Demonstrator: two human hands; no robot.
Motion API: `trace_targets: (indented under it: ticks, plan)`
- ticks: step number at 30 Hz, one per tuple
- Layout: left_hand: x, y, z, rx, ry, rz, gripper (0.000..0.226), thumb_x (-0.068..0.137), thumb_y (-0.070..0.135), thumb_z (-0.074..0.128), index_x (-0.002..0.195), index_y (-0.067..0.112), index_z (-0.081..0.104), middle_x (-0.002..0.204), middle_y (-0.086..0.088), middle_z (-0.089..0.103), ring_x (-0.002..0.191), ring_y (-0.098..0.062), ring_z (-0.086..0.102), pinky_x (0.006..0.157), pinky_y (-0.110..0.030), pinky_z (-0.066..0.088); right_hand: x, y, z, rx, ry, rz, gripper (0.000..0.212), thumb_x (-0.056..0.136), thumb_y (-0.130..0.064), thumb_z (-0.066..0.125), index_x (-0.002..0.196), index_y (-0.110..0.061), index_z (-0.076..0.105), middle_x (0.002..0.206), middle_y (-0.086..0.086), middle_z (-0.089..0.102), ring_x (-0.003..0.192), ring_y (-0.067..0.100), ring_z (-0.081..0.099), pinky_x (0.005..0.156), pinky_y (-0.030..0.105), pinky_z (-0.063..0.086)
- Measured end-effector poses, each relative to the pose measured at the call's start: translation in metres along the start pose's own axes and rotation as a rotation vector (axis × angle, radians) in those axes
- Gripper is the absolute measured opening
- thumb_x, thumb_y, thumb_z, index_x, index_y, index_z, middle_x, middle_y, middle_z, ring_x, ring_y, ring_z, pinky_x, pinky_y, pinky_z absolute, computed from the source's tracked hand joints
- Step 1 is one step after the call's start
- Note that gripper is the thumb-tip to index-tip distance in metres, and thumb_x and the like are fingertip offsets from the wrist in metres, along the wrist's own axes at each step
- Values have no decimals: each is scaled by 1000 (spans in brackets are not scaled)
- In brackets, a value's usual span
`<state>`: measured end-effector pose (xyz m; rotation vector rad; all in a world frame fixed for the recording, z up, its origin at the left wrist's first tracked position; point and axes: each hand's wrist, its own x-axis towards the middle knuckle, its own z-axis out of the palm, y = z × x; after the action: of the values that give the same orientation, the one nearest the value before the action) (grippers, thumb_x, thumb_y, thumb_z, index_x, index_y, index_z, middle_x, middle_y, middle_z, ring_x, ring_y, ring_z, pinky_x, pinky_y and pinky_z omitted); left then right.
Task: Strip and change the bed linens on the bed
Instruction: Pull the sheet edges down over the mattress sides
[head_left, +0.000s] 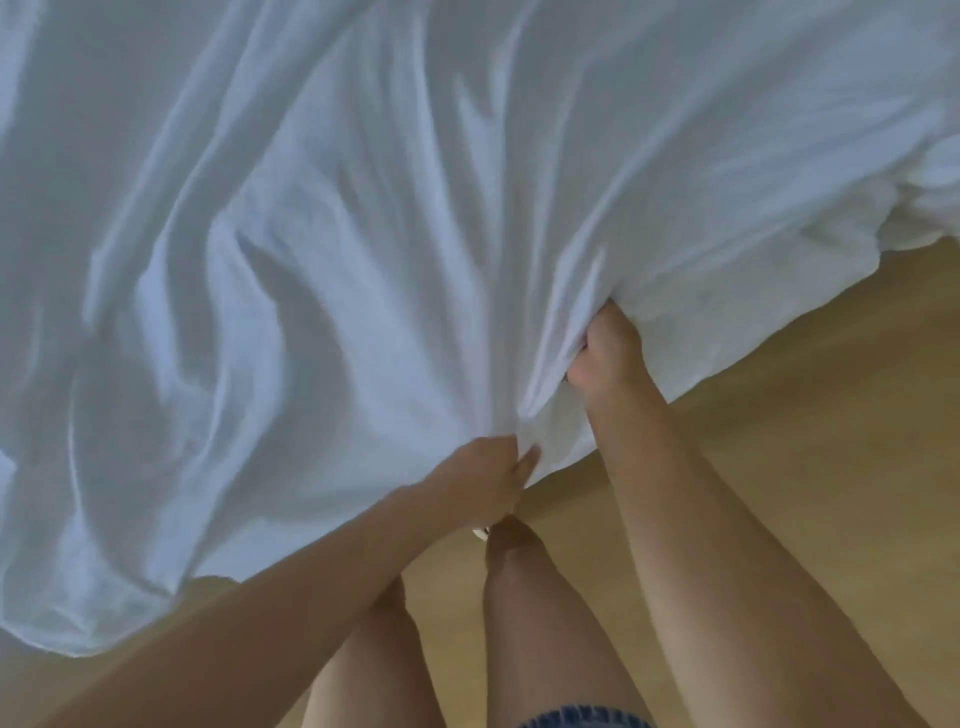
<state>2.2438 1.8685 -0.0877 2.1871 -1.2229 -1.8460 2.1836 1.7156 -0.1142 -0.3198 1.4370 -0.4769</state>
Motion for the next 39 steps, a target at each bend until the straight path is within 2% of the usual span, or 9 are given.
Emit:
trace_targets:
  ticks: [2,6,11,16,19,22,28,32,39]
  plan:
    - [-7,12,13,-4,-154,-11,45,99,51,30,103,16,57,101,-2,61,87,-16,56,71,-23,38,-15,3,-30,-5,33,-5,29,96,-37,51,116,-19,62,95,0,69,99,25,67,76,35,56]
    - [1,21,34,593,-116,116,72,89,59,47,141,13,27,115,-8,60,98,-27,59,75,-32,41,-65,32,-156,73,206,8,59,72,-70,55,112,-27,66,104,-2,72,90,17,70,73,35,56]
    - [19,41,91,943,-239,223,42,93,13,45,134,6,39,115,-13,62,102,-33,61,70,-33,38,-51,46,-198,-92,412,0,34,85,-43,65,103,-14,65,89,-3,69,77,12,69,54,22,51]
    - [22,42,122,836,-457,139,31,95,17,39,118,6,57,119,-12,60,111,-31,57,86,-34,44,-11,12,-167,71,142,160,60,79,-53,67,127,-19,55,126,0,59,116,20,56,103,42,42]
    - [15,34,130,790,-453,95,32,96,16,38,124,10,52,121,-10,59,110,-29,57,87,-33,44,2,-11,-158,-17,63,91,52,81,-46,68,123,-17,58,111,-4,66,105,16,61,85,28,52]
    - [24,32,125,735,-309,42,33,96,19,38,127,14,50,125,-8,57,114,-29,55,90,-34,43,4,-8,-179,-177,283,-72,18,92,-33,56,98,-17,58,81,-5,62,76,14,62,62,22,49]
    - [42,44,118,739,-141,47,37,96,23,38,127,9,52,131,-14,43,122,-30,42,97,-39,43,0,16,-260,-393,635,-261,28,94,-25,51,68,-13,51,65,0,49,54,14,47,45,21,36]
    - [35,38,115,541,-144,-63,29,94,28,45,115,11,56,113,-7,54,100,-25,58,81,-32,47,5,28,-223,-518,572,-230,9,91,-15,48,96,-7,50,95,11,57,77,23,53,62,26,38]
    - [5,2,73,350,-125,-100,19,97,25,40,92,13,55,82,2,52,79,-17,53,66,-24,39,-23,56,-134,-949,329,-564,52,84,-5,54,133,0,37,129,18,38,111,28,41,91,33,37]
